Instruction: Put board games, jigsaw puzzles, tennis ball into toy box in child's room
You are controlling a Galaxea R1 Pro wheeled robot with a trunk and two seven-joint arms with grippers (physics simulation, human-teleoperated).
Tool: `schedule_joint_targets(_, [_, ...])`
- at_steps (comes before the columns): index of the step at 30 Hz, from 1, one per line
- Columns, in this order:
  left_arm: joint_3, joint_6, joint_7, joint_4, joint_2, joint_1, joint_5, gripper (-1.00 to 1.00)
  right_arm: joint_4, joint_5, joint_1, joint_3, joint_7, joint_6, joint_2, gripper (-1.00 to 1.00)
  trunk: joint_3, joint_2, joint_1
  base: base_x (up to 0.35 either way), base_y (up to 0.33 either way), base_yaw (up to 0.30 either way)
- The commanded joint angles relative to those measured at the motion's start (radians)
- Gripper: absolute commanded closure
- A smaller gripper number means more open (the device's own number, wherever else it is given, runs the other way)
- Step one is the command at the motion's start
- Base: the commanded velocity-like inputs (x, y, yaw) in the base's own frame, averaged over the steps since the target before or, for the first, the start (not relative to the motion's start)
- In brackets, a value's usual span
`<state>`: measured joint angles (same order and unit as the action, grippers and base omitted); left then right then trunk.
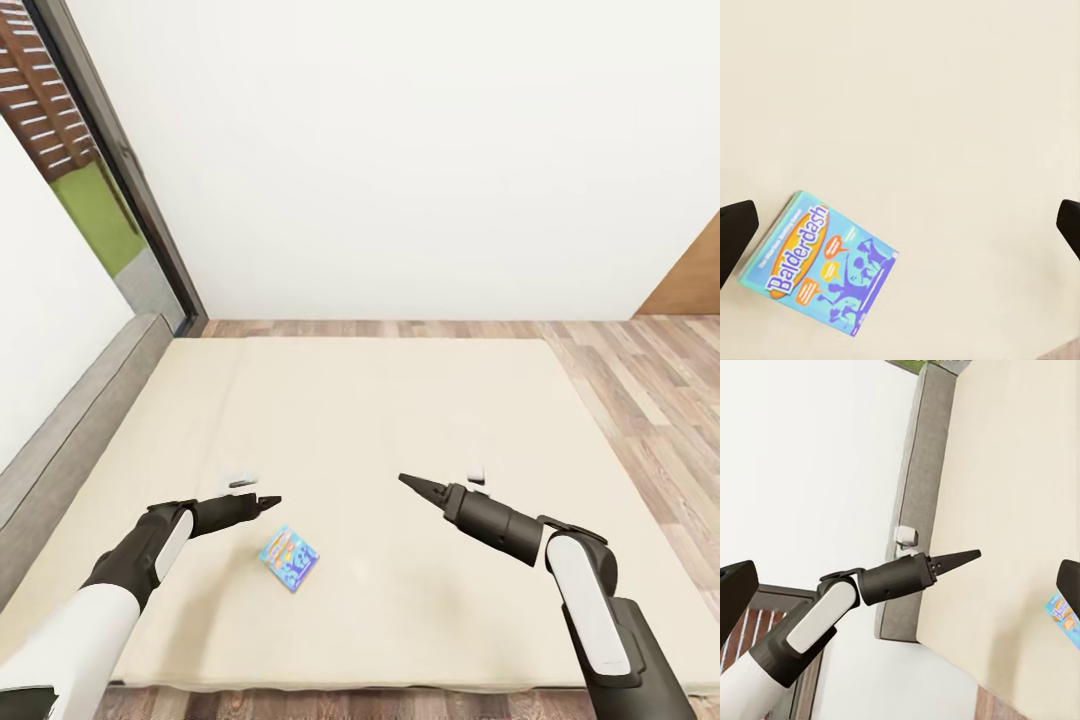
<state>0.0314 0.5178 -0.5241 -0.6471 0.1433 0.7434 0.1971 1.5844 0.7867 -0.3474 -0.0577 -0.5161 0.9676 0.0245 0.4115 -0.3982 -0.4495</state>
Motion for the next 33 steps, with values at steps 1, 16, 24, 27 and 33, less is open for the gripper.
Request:
schedule_joint_targets(1, [0.002,0.007,-0.002,0.0,0.0,0.001,0.005,-1.0,0.0,-0.004,-0.001,-0.002,-0.006,0.004,0.001,-1.0,0.003,-0.002,0.0,0.0,0.0,0.0])
schedule_joint_targets(16, [0.002,0.027,-0.044,-0.013,0.002,0.0,0.005,-1.0,0.001,0.004,-0.001,-0.005,-0.007,0.003,0.004,-1.0,0.028,-0.002,0.0,0.0,0.0,0.0])
schedule_joint_targets(24, [0.006,0.111,-0.081,-0.072,0.004,0.0,0.004,-1.0,0.002,0.005,-0.001,-0.02,-0.053,0.003,0.005,-1.0,0.041,-0.002,0.0,0.0,0.0,0.0])
schedule_joint_targets(27, [0.011,0.132,-0.085,-0.094,0.004,0.0,0.004,-1.0,0.002,0.004,-0.001,-0.026,-0.074,0.003,0.005,-1.0,0.046,-0.002,0.0,0.0,0.0,0.0])
schedule_joint_targets(33, [0.018,0.149,-0.085,-0.117,-0.002,0.003,0.004,-1.0,0.002,0.004,-0.001,-0.033,-0.095,0.002,0.006,-1.0,0.056,-0.002,0.0,0.0,0.0,0.0])
